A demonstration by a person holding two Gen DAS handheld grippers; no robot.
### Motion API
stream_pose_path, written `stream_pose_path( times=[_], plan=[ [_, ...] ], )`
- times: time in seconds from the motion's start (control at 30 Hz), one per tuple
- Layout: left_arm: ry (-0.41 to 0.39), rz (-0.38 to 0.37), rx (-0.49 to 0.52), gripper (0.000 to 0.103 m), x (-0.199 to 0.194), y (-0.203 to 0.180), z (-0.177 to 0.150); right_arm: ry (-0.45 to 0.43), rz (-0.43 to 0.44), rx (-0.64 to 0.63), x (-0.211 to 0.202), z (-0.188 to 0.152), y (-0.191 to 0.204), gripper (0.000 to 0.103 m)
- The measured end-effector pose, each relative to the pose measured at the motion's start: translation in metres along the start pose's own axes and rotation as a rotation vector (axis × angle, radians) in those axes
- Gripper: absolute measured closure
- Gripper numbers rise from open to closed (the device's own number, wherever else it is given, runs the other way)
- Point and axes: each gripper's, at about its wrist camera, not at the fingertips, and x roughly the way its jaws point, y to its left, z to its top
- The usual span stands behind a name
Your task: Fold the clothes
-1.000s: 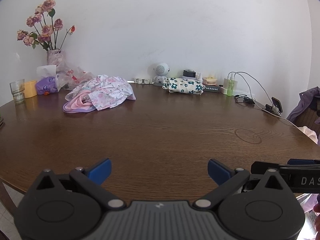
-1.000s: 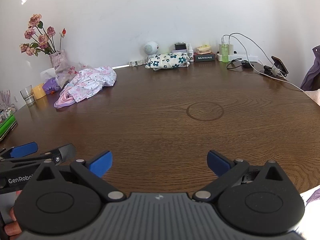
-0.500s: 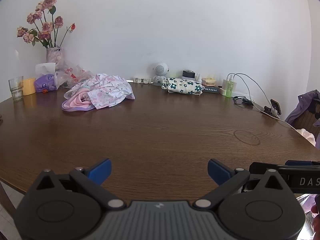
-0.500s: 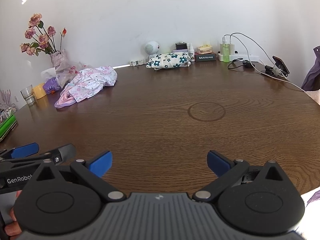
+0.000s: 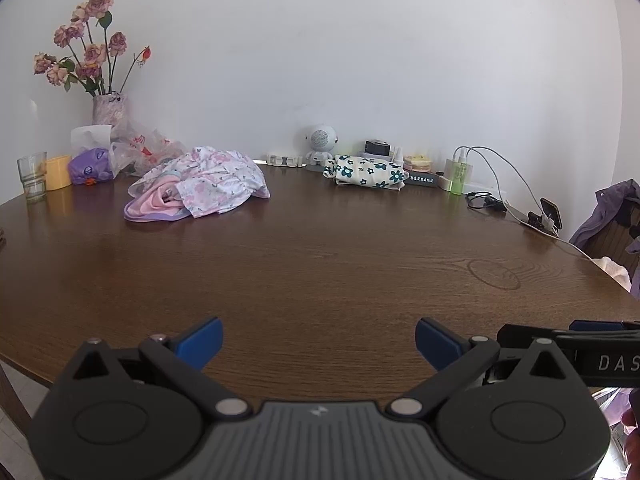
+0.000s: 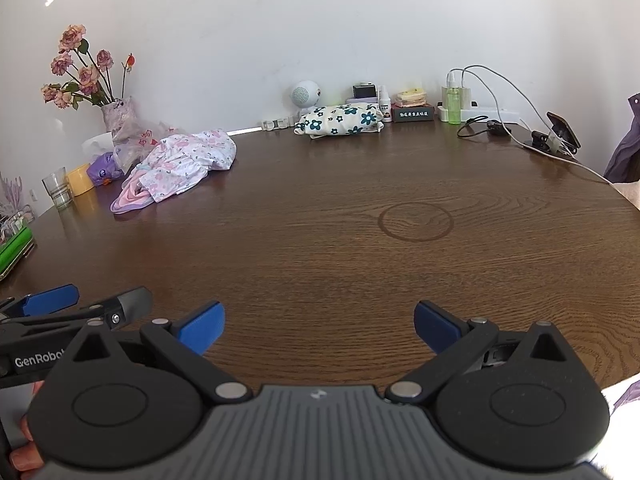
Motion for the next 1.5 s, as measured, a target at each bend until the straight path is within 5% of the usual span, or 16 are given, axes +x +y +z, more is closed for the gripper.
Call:
stream_pose_path(
  times=[1.5],
  plan=[
    [0.001, 0.011, -0.011, 0.000, 0.0007, 0.0079, 0.0007, 0.004, 0.011, -0.007, 0.0043, 0.0045, 0.0053, 0.000]
  ],
)
